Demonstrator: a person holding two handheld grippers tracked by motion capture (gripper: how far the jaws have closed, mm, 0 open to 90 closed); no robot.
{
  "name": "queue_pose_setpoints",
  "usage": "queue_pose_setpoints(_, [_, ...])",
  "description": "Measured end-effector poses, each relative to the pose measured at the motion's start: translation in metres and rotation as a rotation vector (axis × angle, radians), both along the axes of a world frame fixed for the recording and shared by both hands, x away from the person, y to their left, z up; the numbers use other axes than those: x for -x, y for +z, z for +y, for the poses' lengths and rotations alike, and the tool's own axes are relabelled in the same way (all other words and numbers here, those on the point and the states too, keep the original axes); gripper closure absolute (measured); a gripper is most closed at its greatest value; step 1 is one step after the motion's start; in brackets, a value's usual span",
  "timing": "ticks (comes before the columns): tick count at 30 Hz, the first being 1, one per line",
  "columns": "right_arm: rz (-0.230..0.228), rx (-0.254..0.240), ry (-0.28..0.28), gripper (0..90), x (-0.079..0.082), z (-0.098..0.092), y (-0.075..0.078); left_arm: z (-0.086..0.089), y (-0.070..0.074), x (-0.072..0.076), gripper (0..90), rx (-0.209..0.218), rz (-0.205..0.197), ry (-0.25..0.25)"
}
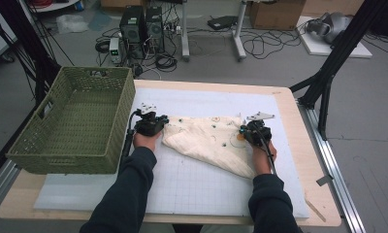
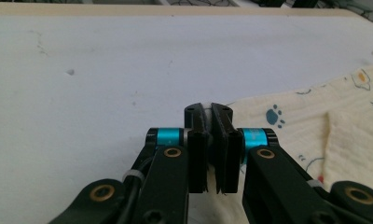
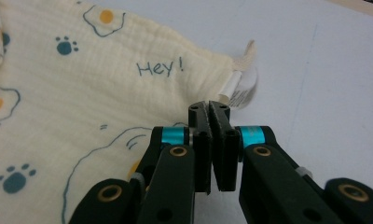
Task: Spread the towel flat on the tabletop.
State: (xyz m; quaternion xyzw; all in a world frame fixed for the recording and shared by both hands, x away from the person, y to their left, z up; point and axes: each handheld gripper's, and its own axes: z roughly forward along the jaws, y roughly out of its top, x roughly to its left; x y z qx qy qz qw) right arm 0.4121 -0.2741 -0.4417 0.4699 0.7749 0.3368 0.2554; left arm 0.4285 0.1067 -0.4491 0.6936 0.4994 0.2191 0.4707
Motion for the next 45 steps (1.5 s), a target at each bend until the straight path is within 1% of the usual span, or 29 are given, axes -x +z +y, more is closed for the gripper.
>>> queue_pose_setpoints(1, [-0.006, 0.002, 0.003, 85.5, 0.0, 0.001, 0.0, -0.001, 0.001, 0.001, 75.6, -0.014, -0.013, 0.001])
queue_pose_setpoints(2, [-0.003, 0.007, 0.006, 79.3, 0.001, 0.002, 0.0, -0.001, 0.002, 0.001, 66.7, -0.032, -0.029, 0.0])
queue_pose_setpoints(3, [0.0, 0.001, 0.01, 73.5, 0.001, 0.003, 0.0, 0.0, 0.003, 0.002, 60.3, -0.041, -0.033, 0.001])
queue_pose_setpoints(4, [0.004, -0.005, 0.012, 66.2, 0.002, 0.003, 0.0, 0.001, 0.004, 0.002, 54.4, -0.034, -0.028, 0.0])
queue_pose_setpoints(5, [0.001, -0.013, 0.012, 62.8, 0.004, 0.002, 0.002, 0.003, 0.005, 0.003, 50.9, -0.031, -0.022, -0.005])
queue_pose_setpoints(8, [-0.017, -0.048, 0.02, 55.8, 0.011, -0.001, 0.008, 0.002, 0.011, 0.007, 49.4, -0.005, -0.027, -0.045])
queue_pose_setpoints(9, [-0.016, -0.055, 0.032, 53.8, 0.013, -0.003, 0.01, 0.001, 0.013, 0.008, 49.3, 0.009, -0.025, -0.067])
queue_pose_setpoints(10, [-0.007, -0.059, 0.055, 52.3, 0.016, -0.004, 0.012, -0.001, 0.014, 0.01, 49.1, 0.009, -0.022, -0.089])
queue_pose_setpoints(12, [-0.003, -0.032, 0.084, 49.5, 0.025, -0.005, 0.015, -0.005, 0.017, 0.014, 47.9, -0.009, -0.024, -0.123])
queue_pose_setpoints(15, [-0.008, -0.024, 0.125, 45.3, 0.041, -0.009, 0.02, -0.012, 0.02, 0.017, 45.5, -0.005, -0.032, -0.156])
queue_pose_setpoints(16, [-0.011, -0.028, 0.131, 44.1, 0.044, -0.011, 0.021, -0.016, 0.023, 0.017, 42.8, -0.005, -0.023, -0.167])
queue_pose_setpoints(18, [-0.023, -0.039, 0.15, 44.6, 0.056, -0.015, 0.025, -0.023, 0.027, 0.017, 30.8, -0.005, -0.027, -0.171])
queue_pose_setpoints(19, [-0.03, -0.039, 0.156, 44.6, 0.059, -0.016, 0.026, -0.027, 0.03, 0.017, 27.9, -0.01, -0.027, -0.189])
queue_pose_setpoints(21, [-0.051, -0.062, 0.172, 44.6, 0.069, -0.019, 0.029, -0.039, 0.034, 0.014, 28.0, -0.03, -0.018, -0.226])
queue_pose_setpoints(23, [-0.056, -0.075, 0.178, 44.3, 0.074, -0.022, 0.029, -0.048, 0.034, 0.011, 30.0, -0.04, 0.01, -0.261])
queue_pose_setpoints(25, [-0.059, -0.085, 0.174, 43.5, 0.078, -0.024, 0.028, -0.059, 0.032, 0.006, 40.3, -0.079, 0.024, -0.302])
queue_pose_setpoints(26, [-0.058, -0.092, 0.171, 43.1, 0.079, -0.025, 0.027, -0.065, 0.03, 0.004, 40.5, -0.087, 0.025, -0.312])
queue_pose_setpoints(28, [-0.047, -0.105, 0.157, 42.4, 0.08, -0.028, 0.026, -0.075, 0.025, -0.002, 44.3, -0.115, 0.056, -0.322])
queue_pose_setpoints(30, [-0.048, -0.115, 0.15, 42.4, 0.081, -0.029, 0.027, -0.085, 0.021, -0.007, 44.6, -0.148, 0.074, -0.33])
queue_pose_setpoints(32, [-0.051, -0.118, 0.147, 42.4, 0.081, -0.029, 0.027, -0.091, 0.017, -0.009, 47.0, -0.171, 0.086, -0.338])
queue_pose_setpoints(33, [-0.053, -0.121, 0.147, 42.4, 0.081, -0.029, 0.027, -0.095, 0.014, -0.011, 47.6, -0.196, 0.091, -0.336])
queue_pose_setpoints(34, [-0.052, -0.12, 0.148, 42.4, 0.081, -0.029, 0.027, -0.096, 0.013, -0.012, 48.8, -0.2, 0.095, -0.333])
queue_pose_setpoints(37, [-0.051, -0.119, 0.15, 42.4, 0.08, -0.029, 0.027, -0.1, 0.011, -0.013, 53.3, -0.239, 0.101, -0.338])
queue_pose_setpoints(39, [-0.051, -0.122, 0.15, 42.4, 0.08, -0.029, 0.027, -0.101, 0.008, -0.012, 58.4, -0.264, 0.107, -0.353])
queue_pose_setpoints(40, [-0.053, -0.121, 0.149, 42.2, 0.08, -0.029, 0.027, -0.102, 0.007, -0.012, 62.4, -0.267, 0.112, -0.361])
queue_pose_setpoints(41, [-0.051, -0.12, 0.149, 41.9, 0.079, -0.03, 0.026, -0.102, 0.007, -0.011, 66.8, -0.256, 0.112, -0.367])
queue_pose_setpoints(43, [-0.047, -0.118, 0.146, 41.5, 0.079, -0.03, 0.026, -0.104, 0.008, -0.009, 80.0, -0.273, 0.099, -0.387])
queue_pose_setpoints(44, [-0.046, -0.119, 0.141, 41.5, 0.079, -0.03, 0.026, -0.105, 0.009, -0.008, 83.6, -0.28, 0.092, -0.391])
queue_pose_setpoints(45, [-0.046, -0.121, 0.14, 41.5, 0.08, -0.031, 0.026, -0.106, 0.009, -0.006, 84.1, -0.282, 0.084, -0.392])
